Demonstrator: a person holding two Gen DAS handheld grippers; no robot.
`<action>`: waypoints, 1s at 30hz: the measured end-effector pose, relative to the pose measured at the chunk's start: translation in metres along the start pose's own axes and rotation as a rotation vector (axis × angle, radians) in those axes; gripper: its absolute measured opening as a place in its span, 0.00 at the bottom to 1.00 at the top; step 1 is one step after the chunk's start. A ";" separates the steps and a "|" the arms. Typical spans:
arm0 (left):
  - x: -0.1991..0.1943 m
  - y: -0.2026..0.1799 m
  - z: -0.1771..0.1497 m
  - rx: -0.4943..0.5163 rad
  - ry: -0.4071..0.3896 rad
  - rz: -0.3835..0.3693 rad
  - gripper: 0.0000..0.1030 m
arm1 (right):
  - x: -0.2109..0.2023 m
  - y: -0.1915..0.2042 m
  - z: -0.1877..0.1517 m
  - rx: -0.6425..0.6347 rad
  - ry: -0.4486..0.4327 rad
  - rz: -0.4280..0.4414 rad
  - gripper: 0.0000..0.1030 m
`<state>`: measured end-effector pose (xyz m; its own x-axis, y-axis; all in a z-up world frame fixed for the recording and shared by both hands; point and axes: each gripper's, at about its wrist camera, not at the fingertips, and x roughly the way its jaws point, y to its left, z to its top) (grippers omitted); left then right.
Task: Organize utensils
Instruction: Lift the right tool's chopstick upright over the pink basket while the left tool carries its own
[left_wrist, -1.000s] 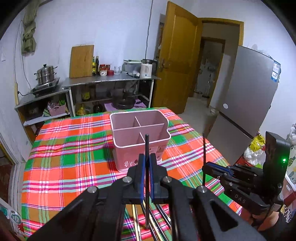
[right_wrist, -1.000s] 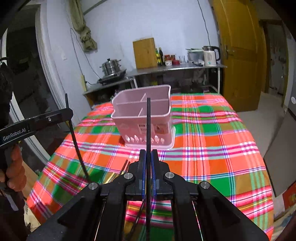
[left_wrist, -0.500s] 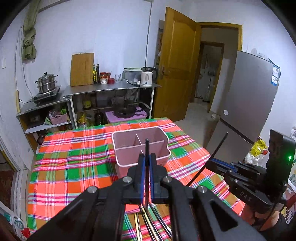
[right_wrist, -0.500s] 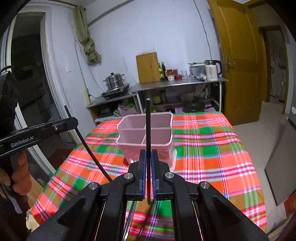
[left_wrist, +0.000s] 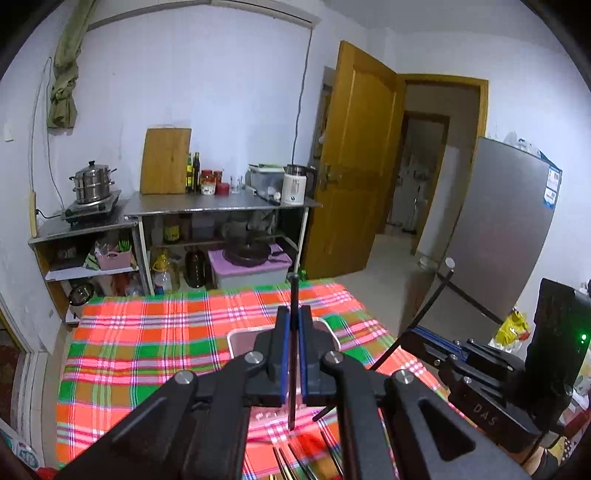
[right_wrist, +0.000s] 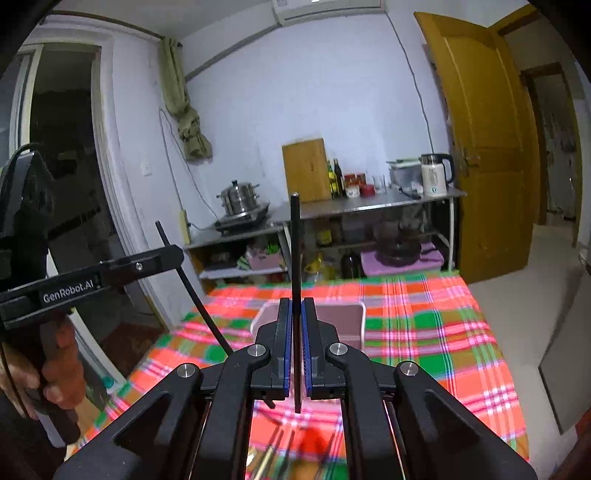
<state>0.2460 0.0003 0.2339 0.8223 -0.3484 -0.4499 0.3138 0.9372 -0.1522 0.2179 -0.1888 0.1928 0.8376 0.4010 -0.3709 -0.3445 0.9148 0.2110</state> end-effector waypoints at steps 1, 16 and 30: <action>0.000 0.002 0.004 -0.003 -0.006 0.003 0.05 | 0.003 0.001 0.004 0.000 -0.008 0.002 0.05; 0.033 0.026 0.024 -0.050 -0.032 0.006 0.05 | 0.053 -0.001 0.016 0.020 0.014 -0.003 0.05; 0.071 0.042 -0.021 -0.078 0.063 0.019 0.14 | 0.094 -0.011 -0.024 0.024 0.169 0.005 0.05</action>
<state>0.3080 0.0154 0.1770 0.7955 -0.3313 -0.5074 0.2588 0.9429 -0.2098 0.2897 -0.1598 0.1338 0.7522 0.4099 -0.5159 -0.3364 0.9121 0.2342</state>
